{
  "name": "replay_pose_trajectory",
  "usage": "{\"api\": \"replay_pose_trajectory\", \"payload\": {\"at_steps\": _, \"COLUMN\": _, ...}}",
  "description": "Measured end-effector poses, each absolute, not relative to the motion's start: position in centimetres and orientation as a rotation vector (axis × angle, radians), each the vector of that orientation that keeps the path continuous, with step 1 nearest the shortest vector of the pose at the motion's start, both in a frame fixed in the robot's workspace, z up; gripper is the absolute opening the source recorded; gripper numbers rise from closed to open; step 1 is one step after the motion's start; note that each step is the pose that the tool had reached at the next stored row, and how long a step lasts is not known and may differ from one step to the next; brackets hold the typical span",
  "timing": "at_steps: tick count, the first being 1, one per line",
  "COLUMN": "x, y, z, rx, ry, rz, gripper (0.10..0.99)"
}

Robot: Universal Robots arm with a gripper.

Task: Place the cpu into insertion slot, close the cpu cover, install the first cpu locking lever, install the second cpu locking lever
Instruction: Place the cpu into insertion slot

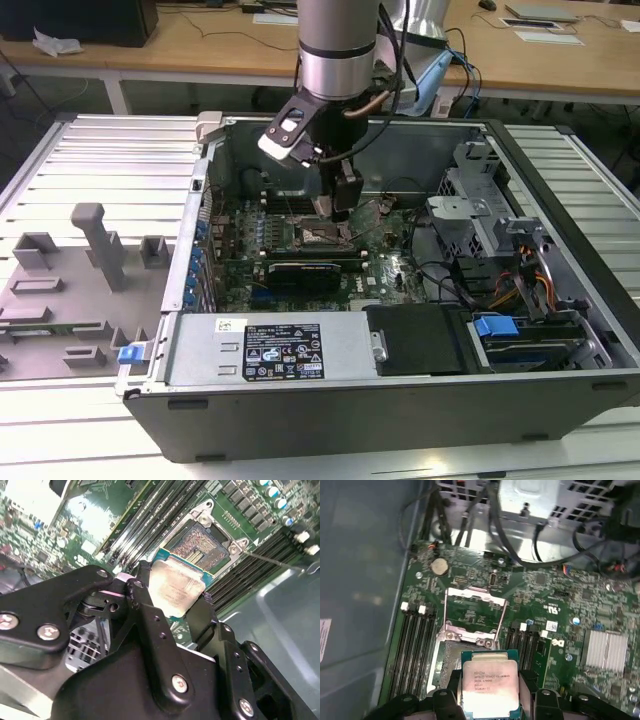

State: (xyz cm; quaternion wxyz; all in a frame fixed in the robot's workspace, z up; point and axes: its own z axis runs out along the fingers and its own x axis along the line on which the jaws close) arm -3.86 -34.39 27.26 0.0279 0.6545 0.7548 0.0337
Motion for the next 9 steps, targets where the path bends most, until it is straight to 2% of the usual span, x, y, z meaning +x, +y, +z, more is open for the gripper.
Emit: {"api": "replay_pose_trajectory", "payload": {"at_steps": 9, "x": -3.86, "y": -34.4, "z": 27.0, "rx": 2.19, "ry": 2.165, "rz": 0.097, "gripper": 0.541}}
